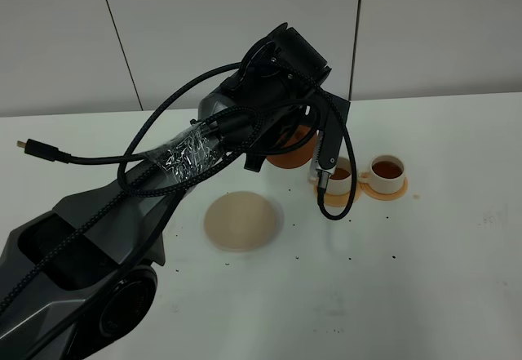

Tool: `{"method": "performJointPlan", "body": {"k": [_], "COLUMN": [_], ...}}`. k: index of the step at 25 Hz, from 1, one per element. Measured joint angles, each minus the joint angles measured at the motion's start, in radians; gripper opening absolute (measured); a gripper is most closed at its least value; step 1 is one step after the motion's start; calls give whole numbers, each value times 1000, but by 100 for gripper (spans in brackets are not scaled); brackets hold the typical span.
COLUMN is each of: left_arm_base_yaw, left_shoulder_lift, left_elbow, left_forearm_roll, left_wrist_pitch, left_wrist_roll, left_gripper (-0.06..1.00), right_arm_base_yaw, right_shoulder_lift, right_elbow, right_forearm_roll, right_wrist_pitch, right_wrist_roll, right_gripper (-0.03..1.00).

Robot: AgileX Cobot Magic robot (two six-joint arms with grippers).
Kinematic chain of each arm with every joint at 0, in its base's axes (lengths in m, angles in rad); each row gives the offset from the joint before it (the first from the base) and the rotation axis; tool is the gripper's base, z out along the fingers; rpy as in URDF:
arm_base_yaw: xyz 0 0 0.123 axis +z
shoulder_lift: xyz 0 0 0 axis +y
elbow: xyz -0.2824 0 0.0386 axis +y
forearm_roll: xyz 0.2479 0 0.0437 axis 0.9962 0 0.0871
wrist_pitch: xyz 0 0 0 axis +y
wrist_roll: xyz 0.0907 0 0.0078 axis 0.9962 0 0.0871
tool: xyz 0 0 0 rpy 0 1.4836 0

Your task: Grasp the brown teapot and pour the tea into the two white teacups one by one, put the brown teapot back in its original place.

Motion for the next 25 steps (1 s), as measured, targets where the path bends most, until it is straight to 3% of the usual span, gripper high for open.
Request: {"method": "performJointPlan", "body": {"k": [25], "left_arm_base_yaw": [-21], "left_shoulder_lift": [0], "left_elbow": [0], "left_forearm_roll": [-1], "left_wrist_pitch": [30], "left_wrist_roll": [-9], "left_gripper": [17], "right_arm_base_yaw": [0], "right_shoulder_lift": [0], "right_elbow": [0], "right_forearm_roll": [0], "right_wrist_pitch": [0], "right_wrist_roll": [0], "right_gripper": [24]}}
